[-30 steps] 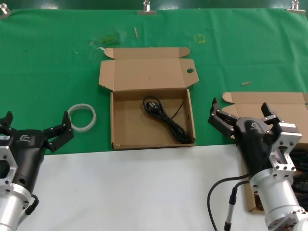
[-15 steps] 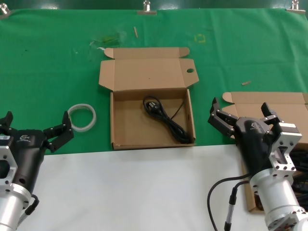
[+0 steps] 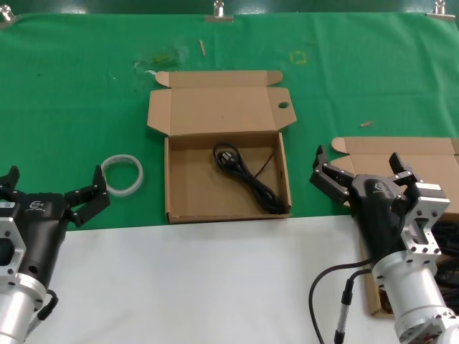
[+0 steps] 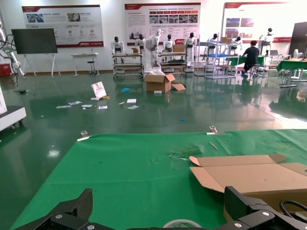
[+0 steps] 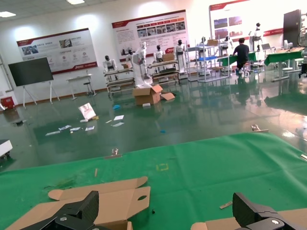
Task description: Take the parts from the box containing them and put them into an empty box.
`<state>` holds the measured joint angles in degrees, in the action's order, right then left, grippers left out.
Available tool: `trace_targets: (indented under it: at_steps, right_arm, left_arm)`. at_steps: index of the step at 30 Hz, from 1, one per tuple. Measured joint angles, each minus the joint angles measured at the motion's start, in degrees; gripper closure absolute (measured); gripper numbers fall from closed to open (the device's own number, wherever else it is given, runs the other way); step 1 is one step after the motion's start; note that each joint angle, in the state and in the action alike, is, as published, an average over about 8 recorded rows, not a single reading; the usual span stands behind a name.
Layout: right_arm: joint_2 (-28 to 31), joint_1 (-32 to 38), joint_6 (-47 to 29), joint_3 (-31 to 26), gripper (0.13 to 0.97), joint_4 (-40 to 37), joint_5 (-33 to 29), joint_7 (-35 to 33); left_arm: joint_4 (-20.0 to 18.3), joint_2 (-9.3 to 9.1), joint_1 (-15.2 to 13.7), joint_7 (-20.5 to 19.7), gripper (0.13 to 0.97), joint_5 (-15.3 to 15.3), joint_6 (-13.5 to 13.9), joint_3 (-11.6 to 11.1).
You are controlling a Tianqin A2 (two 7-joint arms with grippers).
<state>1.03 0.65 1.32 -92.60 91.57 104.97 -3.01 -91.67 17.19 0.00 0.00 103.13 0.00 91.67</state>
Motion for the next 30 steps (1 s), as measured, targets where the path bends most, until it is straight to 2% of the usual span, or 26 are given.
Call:
trace_targets:
  at_steps: [30]
  right_arm:
    - [0.00,0.00,0.00,0.00,0.129,0.00,0.00,0.00]
  left_arm:
    - [0.00,0.00,0.00,0.00,0.132,0.00,0.00,0.00]
